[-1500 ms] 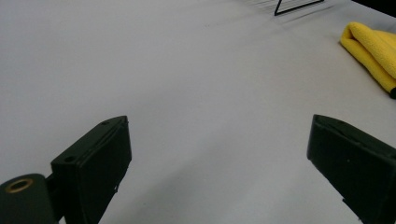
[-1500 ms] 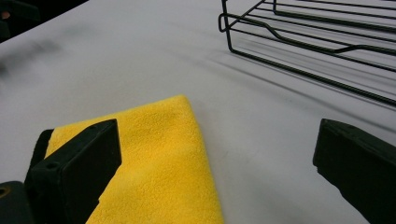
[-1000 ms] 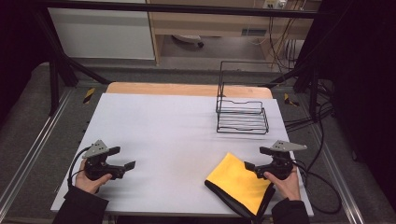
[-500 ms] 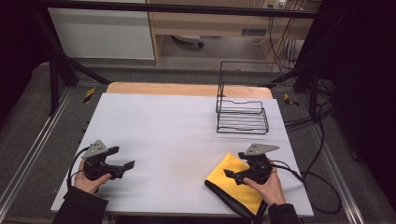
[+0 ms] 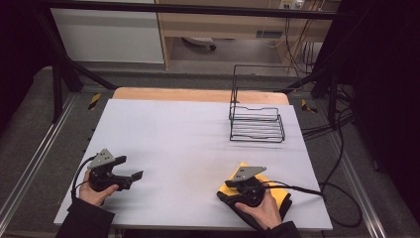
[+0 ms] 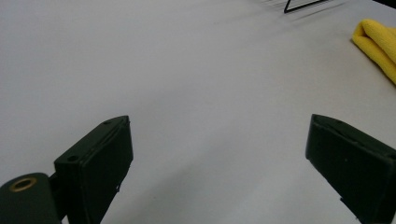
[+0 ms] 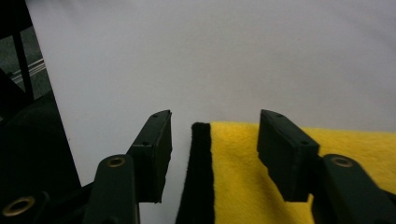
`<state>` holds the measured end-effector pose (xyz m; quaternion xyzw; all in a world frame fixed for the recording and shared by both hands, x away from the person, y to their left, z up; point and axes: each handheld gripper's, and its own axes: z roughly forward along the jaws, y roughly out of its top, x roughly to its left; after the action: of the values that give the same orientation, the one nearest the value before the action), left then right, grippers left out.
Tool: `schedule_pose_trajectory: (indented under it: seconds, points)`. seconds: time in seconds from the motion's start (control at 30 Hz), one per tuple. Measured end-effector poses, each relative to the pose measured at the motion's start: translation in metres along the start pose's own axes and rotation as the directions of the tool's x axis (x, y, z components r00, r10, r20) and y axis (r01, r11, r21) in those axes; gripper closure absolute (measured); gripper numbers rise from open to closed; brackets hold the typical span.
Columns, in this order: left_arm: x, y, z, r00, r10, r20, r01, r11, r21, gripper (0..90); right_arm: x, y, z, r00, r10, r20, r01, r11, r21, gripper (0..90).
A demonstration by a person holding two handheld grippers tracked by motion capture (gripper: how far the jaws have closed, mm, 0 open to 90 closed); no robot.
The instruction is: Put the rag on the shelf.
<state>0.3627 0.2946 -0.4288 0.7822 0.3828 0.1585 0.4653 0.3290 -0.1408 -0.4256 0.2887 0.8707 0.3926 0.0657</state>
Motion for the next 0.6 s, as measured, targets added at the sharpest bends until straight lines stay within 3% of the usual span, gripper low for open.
schedule_pose_trajectory:
  seconds: [0.13, 0.47, 0.6]
  points:
    - [0.0, 0.0, 0.0, 1.0, 0.0, -0.003, 0.0, 1.0, 0.001, 7.9, 0.005, -0.003, 0.016, 0.9983, -0.035, 0.047, 0.032, 0.997, 0.065, 54.2]
    - [-0.001, 0.0, 0.001, 1.0, 0.005, -0.004, -0.005, 1.0, 0.006, 8.3, 0.01, -0.008, 0.02, 0.9906, -0.079, 0.112, 0.071, 0.995, 0.07, 62.5]
    - [-0.001, 0.0, 0.002, 1.0, 0.003, -0.003, -0.003, 1.0, 0.008, 8.5, 0.011, -0.008, 0.021, 0.9871, -0.096, 0.128, 0.087, 0.993, 0.079, 69.9]
